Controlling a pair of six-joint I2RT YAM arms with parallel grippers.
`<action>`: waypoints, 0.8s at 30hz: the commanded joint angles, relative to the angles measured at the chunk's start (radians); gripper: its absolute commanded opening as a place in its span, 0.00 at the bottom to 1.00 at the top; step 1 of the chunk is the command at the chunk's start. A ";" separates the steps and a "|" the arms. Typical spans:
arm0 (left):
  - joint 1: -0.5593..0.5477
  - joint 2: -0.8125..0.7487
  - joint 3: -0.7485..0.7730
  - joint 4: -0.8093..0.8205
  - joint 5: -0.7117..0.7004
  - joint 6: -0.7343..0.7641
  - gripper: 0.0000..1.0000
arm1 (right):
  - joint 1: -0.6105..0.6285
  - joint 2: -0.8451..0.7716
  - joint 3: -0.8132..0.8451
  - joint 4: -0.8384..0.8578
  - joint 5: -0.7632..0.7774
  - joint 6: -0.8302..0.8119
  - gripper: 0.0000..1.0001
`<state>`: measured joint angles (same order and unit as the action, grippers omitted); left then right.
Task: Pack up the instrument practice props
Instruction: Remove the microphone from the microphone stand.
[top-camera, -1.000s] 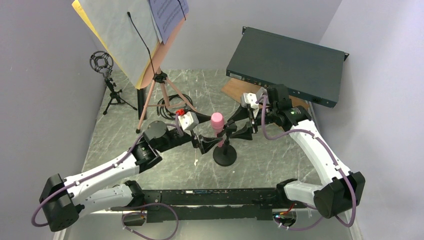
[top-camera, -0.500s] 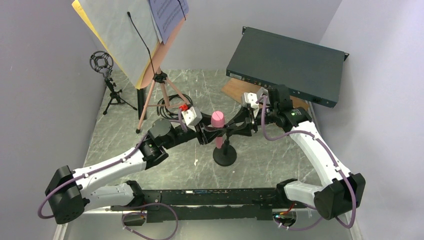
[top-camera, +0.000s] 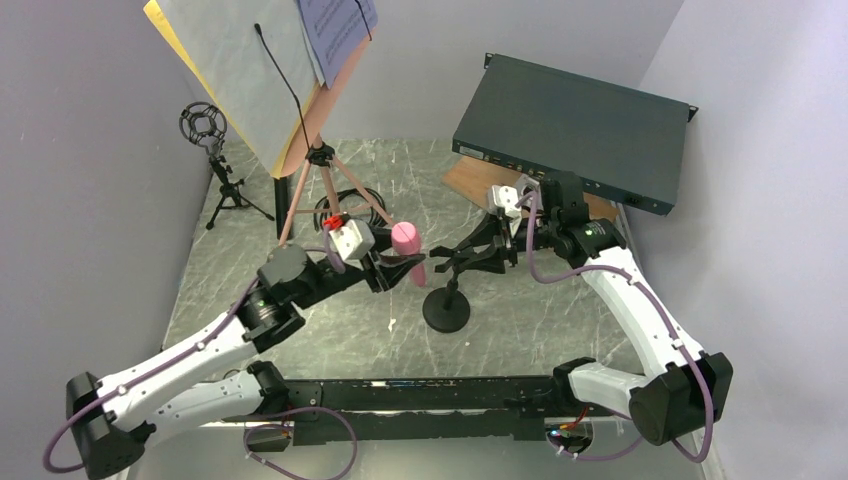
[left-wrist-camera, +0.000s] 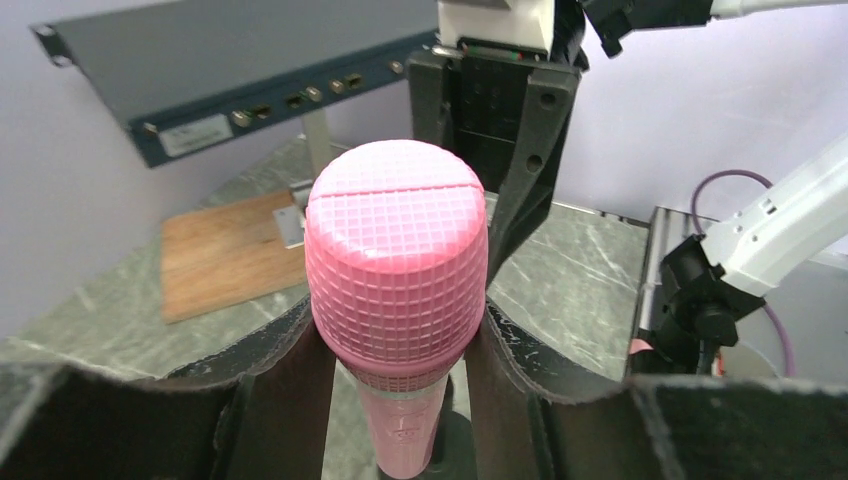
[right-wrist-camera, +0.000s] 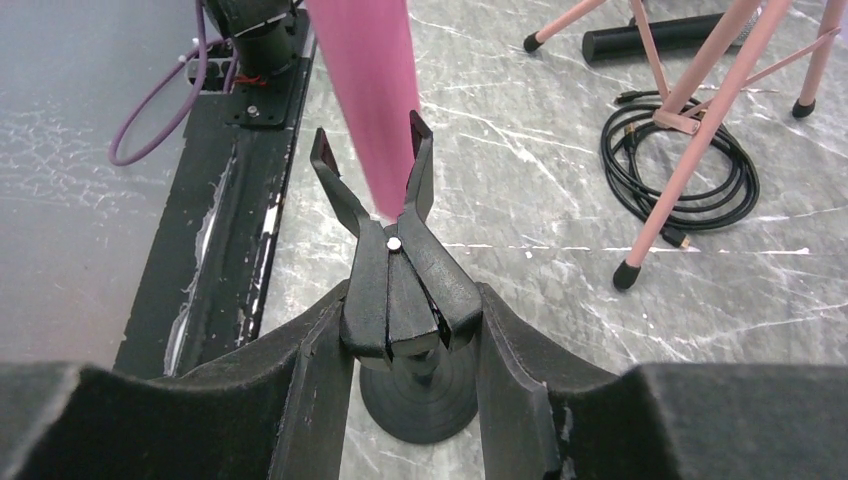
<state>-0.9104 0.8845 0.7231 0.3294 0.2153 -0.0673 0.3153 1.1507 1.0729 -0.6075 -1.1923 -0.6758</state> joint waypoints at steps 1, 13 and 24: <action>0.008 -0.086 0.073 -0.142 -0.069 0.091 0.00 | -0.010 -0.023 -0.014 0.023 -0.043 0.008 0.00; 0.007 -0.136 0.118 -0.520 -0.273 0.074 0.00 | -0.048 -0.053 -0.055 0.001 -0.104 -0.032 0.80; 0.037 -0.085 0.039 -0.633 -0.561 -0.111 0.00 | -0.079 -0.134 -0.143 0.043 -0.095 -0.018 0.99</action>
<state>-0.9016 0.7898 0.7887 -0.2848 -0.1951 -0.0834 0.2405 1.0573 0.9668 -0.5991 -1.2644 -0.6872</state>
